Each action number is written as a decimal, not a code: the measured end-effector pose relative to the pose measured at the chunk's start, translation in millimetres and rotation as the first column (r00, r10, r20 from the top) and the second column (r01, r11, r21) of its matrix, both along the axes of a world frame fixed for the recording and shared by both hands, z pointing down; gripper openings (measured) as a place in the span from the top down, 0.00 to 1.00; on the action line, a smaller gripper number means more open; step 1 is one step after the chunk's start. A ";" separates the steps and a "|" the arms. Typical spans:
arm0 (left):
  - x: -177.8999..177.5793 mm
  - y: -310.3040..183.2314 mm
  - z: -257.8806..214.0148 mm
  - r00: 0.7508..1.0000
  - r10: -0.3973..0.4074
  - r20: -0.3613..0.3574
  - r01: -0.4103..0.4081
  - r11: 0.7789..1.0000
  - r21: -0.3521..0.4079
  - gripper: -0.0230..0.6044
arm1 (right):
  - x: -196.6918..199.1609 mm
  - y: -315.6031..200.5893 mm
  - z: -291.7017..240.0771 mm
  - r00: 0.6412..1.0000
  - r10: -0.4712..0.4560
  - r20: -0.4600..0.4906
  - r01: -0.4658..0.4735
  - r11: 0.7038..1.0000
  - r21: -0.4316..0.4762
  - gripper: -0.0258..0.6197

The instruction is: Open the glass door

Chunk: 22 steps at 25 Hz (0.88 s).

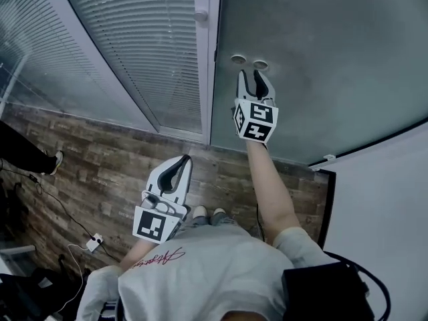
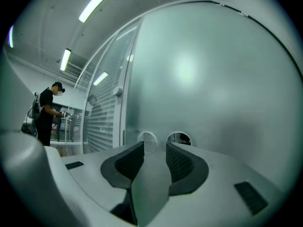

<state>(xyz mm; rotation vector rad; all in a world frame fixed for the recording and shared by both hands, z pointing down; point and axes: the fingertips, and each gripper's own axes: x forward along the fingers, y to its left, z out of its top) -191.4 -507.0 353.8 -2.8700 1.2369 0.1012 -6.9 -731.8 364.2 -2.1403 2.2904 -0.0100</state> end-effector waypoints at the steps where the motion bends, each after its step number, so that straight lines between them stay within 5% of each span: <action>1: -4.5 -1.3 0.2 1.000 -0.020 0.001 0.020 1.000 -0.003 0.93 | 2.6 -6.6 2.6 1.000 0.014 0.005 -0.014 1.000 -0.002 0.76; 8: -34.7 -7.4 5.2 0.991 -0.130 0.028 0.131 0.991 -0.014 0.93 | 12.8 -40.1 4.6 0.997 0.083 0.004 -0.083 0.996 0.019 0.76; 22: -73.9 -13.9 3.7 0.982 -0.185 0.035 0.185 0.983 0.001 0.93 | 17.3 -43.5 -0.2 0.971 0.240 0.003 -0.239 0.968 0.075 0.76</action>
